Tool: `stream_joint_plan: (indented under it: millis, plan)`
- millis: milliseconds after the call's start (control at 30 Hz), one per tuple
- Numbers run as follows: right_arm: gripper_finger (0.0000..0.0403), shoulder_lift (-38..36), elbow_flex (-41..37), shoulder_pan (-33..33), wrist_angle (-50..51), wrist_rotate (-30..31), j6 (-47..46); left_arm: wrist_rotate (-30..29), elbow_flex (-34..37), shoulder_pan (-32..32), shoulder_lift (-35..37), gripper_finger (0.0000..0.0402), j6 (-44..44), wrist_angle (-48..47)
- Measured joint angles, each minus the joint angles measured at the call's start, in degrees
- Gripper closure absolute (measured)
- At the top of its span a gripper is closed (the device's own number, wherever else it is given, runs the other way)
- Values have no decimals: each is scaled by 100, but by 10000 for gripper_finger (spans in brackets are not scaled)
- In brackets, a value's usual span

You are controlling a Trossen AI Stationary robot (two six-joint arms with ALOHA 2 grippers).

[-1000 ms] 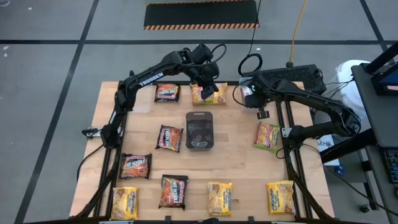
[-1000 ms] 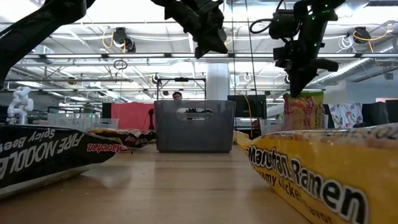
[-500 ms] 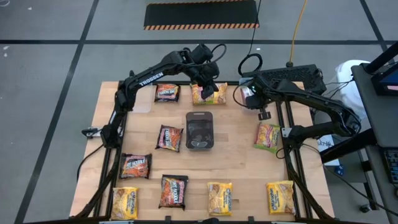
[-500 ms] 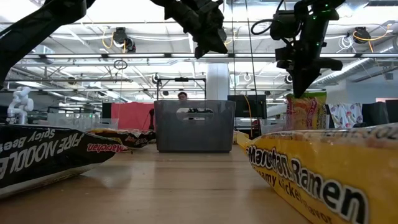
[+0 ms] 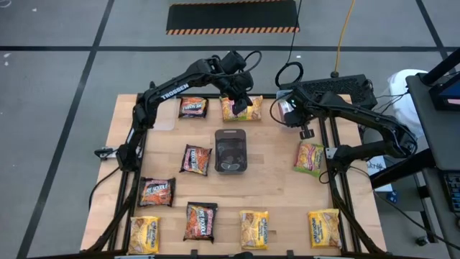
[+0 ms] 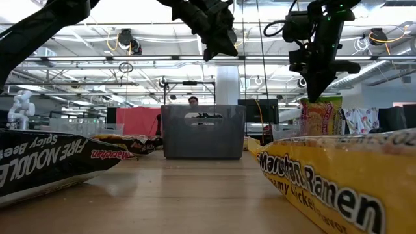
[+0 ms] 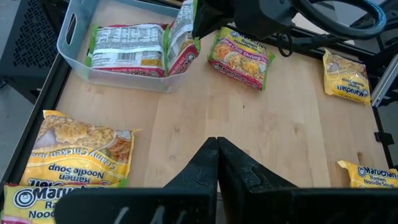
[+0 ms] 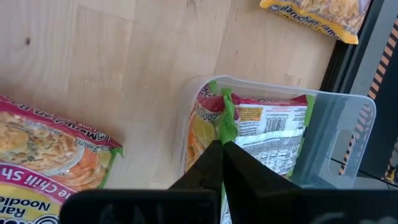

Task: Sort Maruchan noodles
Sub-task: Adjust the green noodle pack

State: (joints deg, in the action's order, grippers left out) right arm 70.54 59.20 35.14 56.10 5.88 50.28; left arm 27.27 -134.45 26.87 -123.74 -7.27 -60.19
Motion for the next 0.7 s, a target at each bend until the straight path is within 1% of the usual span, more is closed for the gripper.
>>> stream_joint_plan:
  millis: [167, 433, 500, 633, 700]
  plan:
    - [396, 0, 0, 0, -2, 4, -4, 0, 0, -1, 0, 396, 1, 1]
    - [365, -1, 0, -29, 0, 25, -28, 0, 0, 0, 0, 396, 2, -2]
    - [358, -14, -1, -101, 4, 167, -20, -1, 0, 0, 0, 396, 2, -2]
    - [350, -145, -2, -333, -32, 636, 75, -1, 0, 0, 0, 396, -6, -2]
    - [349, -256, -2, -426, -49, 747, 146, -1, 0, -1, 0, 396, -34, -2]
